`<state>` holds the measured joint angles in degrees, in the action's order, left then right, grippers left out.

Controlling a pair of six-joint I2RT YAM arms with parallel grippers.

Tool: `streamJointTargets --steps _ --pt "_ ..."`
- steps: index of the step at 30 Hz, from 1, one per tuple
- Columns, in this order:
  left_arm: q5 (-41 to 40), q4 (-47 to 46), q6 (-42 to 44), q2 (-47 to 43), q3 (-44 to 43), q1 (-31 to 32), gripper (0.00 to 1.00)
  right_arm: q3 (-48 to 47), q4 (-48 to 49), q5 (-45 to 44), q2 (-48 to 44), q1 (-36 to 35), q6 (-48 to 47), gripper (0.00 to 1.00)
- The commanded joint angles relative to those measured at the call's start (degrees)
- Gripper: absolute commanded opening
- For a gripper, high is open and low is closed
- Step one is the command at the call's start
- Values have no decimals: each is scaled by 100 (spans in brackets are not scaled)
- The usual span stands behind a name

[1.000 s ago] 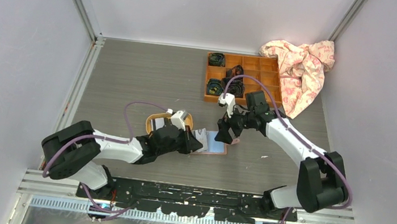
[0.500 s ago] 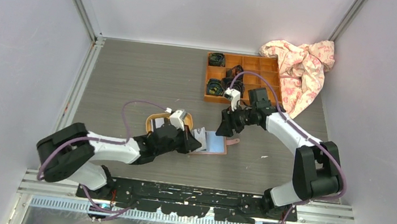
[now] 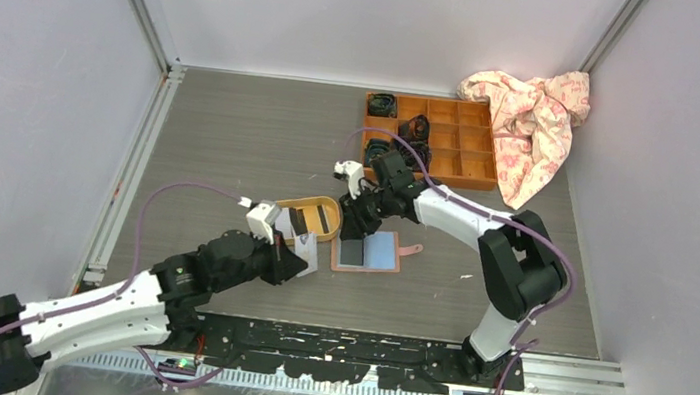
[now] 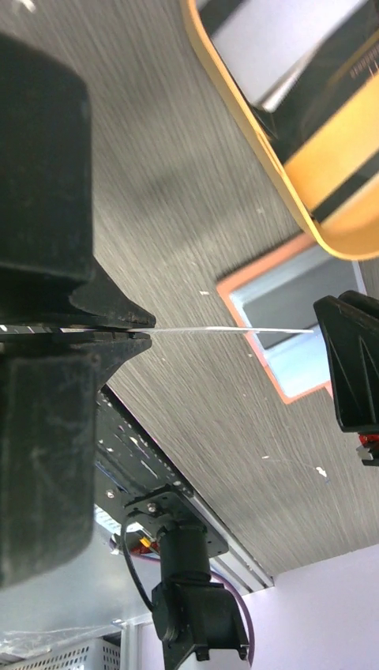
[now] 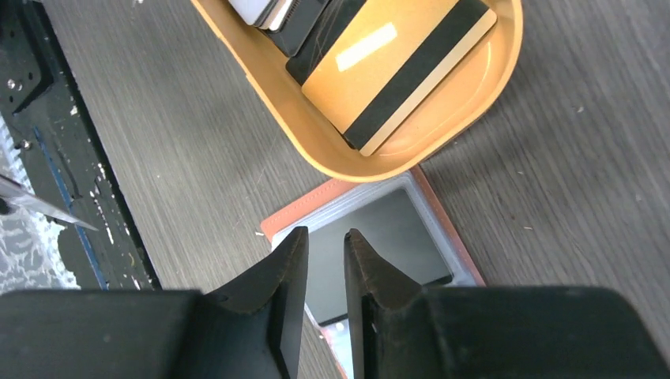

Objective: Put the credit cards into the card holder
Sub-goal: Insert the credit card into the card slot.

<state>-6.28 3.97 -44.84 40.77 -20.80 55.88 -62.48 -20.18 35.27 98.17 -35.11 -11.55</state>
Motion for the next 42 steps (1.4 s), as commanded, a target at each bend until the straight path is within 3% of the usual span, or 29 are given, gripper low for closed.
streamJointTargets --steps 1,9,15,19,25,31,33,36,39,42 --pt "-335 1209 -47 -935 159 5 0 -202 444 -349 262 -182 723 29" --pt "-357 1500 -96 -1783 271 -3 0 -834 853 -608 848 -428 1358 25" --pt "-103 912 -181 -1694 440 -2 0 -2114 965 -828 1787 -571 1870 25" --pt "74 191 -363 -1458 587 2 0 -2776 405 -697 2096 -574 1847 25" --pt "111 -1461 -802 -790 864 11 0 -1761 -102 -597 359 -290 464 31" --pt "192 -2646 -749 553 597 9 0 -315 -514 481 -1668 493 -632 60" --pt "213 -3147 -708 1063 519 17 0 388 -81 1416 -2164 987 -704 64" --pt "318 -3967 -632 1918 361 17 0 1182 344 2651 -2503 1671 -913 65" --pt "543 -4661 -527 2873 116 18 0 1197 -543 2659 -2502 1792 -2229 65" --pt "869 -5568 -364 3649 -33 2 0 1041 -987 2625 -2202 1814 -2548 65"
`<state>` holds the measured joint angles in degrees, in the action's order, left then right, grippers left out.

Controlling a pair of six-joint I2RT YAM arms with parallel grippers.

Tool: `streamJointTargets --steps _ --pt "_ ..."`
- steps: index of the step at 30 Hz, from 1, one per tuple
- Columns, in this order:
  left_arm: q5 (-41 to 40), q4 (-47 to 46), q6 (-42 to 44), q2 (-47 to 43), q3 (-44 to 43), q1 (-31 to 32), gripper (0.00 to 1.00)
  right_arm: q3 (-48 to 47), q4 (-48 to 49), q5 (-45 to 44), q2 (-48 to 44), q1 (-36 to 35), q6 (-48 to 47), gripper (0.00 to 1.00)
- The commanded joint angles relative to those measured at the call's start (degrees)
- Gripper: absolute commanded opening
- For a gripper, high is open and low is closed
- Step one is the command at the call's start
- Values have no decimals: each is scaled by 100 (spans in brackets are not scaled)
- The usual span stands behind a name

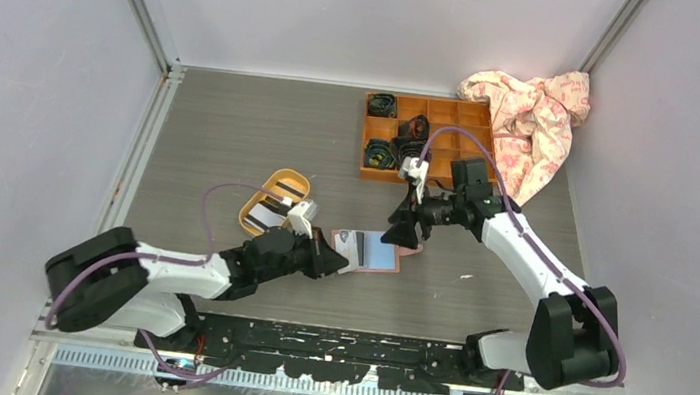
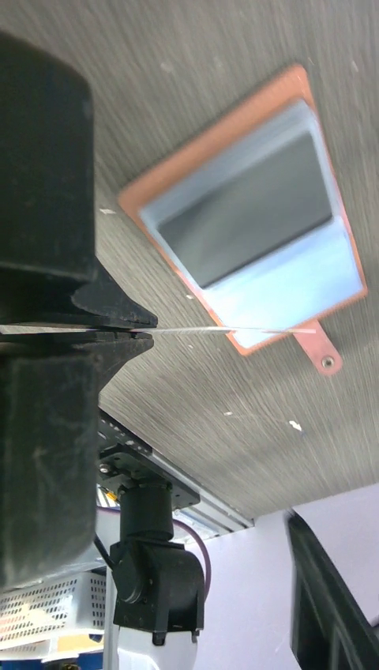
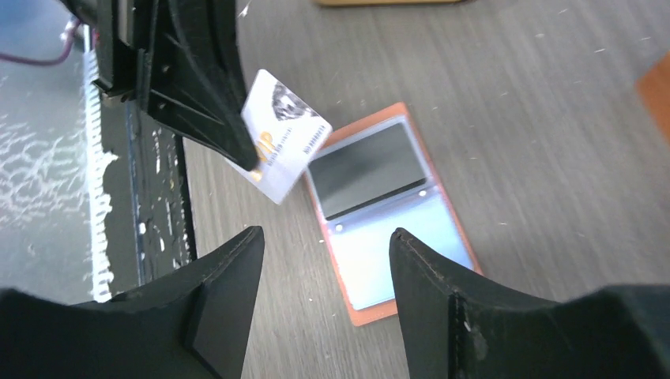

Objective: Put the credit cards into the card holder
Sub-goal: Insert the credit card into the card slot.

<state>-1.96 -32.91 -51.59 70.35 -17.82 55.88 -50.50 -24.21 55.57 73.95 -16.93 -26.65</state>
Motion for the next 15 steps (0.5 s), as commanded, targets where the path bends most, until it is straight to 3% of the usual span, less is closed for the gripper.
streamJointTargets --steps 1,4,9,15 --pt "551 -2198 406 893 -343 -3 0 -238 -664 627 318 9 -1013 65" --pt "836 -2770 787 1292 -357 -48 0 -335 -713 705 542 29 -812 65" --pt "1299 -2797 1365 1336 -416 -124 0 -326 -474 738 764 27 -361 66" --pt "1831 -3195 1450 1439 -415 -205 0 -224 -172 1263 703 -35 -15 65"
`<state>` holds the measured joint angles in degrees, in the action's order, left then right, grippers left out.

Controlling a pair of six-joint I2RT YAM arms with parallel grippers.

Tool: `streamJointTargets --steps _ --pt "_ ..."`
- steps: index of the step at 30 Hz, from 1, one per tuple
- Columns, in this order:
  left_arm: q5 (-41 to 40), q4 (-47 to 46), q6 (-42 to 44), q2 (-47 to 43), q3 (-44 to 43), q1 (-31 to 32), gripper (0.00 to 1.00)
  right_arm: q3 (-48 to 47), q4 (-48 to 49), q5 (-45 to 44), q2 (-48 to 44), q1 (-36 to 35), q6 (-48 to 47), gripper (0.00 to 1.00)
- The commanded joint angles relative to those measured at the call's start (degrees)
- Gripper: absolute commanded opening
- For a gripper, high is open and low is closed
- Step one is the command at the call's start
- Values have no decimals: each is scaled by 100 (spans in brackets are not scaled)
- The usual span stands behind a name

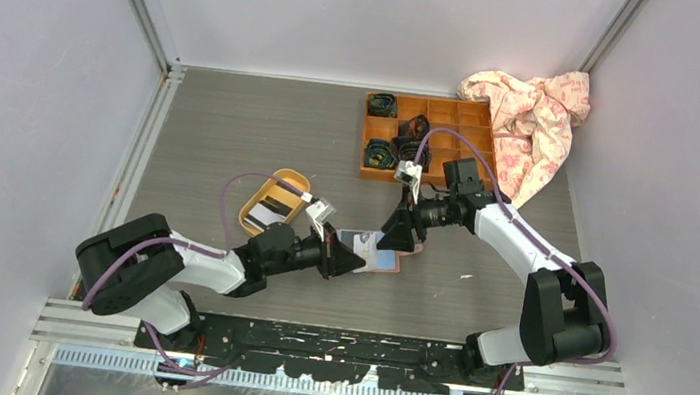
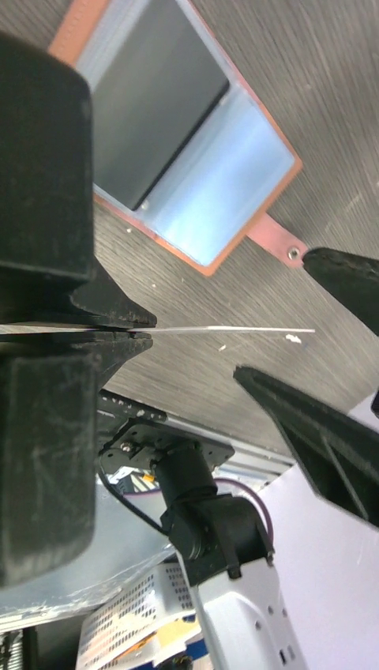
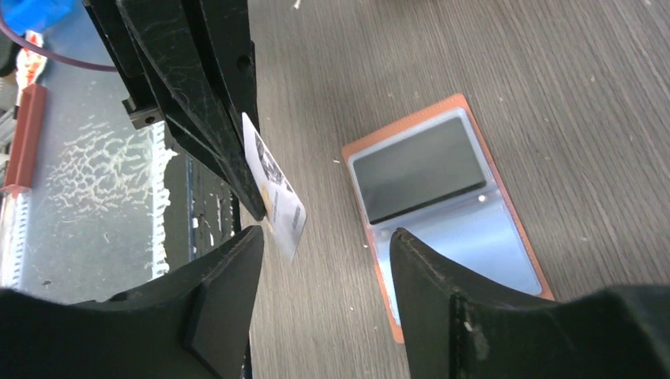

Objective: Put the credit cards into the card holder
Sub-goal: Insert the credit card into the card slot.

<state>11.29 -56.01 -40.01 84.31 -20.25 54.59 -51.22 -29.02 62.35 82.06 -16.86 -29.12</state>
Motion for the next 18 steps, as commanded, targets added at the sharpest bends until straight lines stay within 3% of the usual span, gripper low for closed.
streamJointTargets --steps 1,7,11,14,18 --pt "585 -1038 273 108 -161 -86 0 -140 302 719 -128 -51 230 62" --pt "1003 -1854 134 418 -93 -185 0 -186 76 993 -174 -196 -13 40" --pt "1016 -1913 150 398 -52 -226 0 -515 -1083 1318 -51 -246 -1217 20" --pt "997 -1899 175 331 -3 -255 1 -878 -2531 1514 141 -256 -2520 2" --pt "700 -1892 389 4 324 -310 33 -1336 -4148 1553 452 -256 -4125 1"
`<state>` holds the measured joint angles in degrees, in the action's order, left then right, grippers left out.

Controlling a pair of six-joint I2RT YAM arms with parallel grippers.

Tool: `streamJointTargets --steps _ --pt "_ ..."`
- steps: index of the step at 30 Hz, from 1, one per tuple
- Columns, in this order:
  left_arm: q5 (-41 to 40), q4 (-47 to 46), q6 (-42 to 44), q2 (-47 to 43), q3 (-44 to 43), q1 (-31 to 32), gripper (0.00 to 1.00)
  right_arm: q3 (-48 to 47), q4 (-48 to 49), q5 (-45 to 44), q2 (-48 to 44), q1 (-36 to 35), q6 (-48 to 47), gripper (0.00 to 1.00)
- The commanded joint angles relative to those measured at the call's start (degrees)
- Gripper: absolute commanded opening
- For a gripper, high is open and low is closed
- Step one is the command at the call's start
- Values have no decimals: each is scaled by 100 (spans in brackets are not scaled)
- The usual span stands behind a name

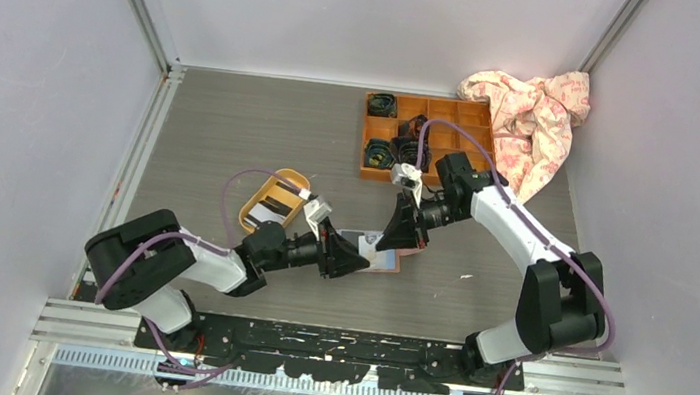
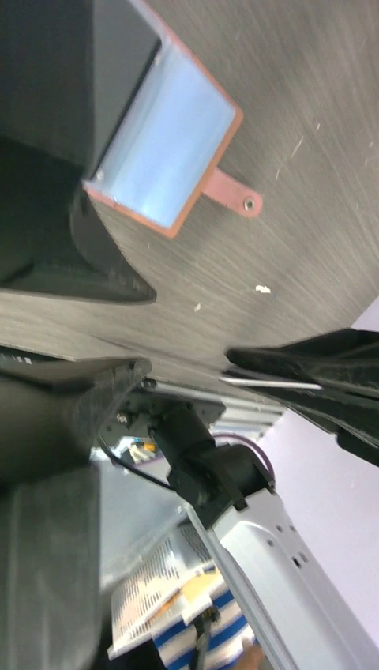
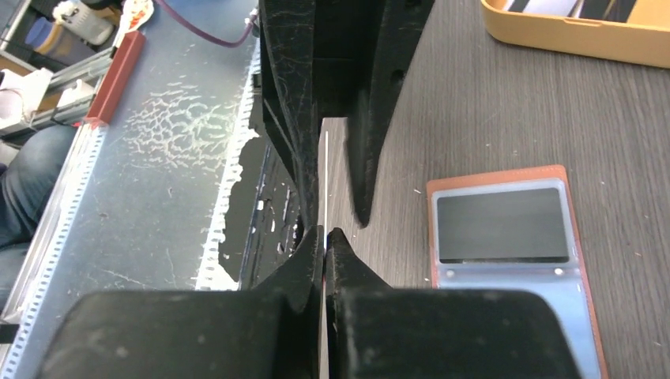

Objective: Put the credit cards into the card holder
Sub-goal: Insert the credit card into the card slot.

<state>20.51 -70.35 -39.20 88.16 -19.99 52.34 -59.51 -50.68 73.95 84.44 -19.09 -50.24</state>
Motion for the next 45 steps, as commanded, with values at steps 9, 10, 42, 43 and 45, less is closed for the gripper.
streamJointTargets --steps 9,10,42,43,45 --pt "227 2459 1461 -2576 231 -257 52 -676 -2521 205 517 -186 -2649 1" --pt "314 2711 1570 -2693 121 -251 52 -676 -2508 190 519 -217 -2641 1" --pt "1252 1808 792 -1133 -716 -91 0 -567 -1844 -275 381 -492 -1996 17" --pt "1110 1824 759 -1181 -634 -96 0 -585 -1888 -394 324 -478 -2049 28" --pt "774 1880 632 -1291 -428 -121 0 -590 -1848 -679 115 -368 -2113 54"
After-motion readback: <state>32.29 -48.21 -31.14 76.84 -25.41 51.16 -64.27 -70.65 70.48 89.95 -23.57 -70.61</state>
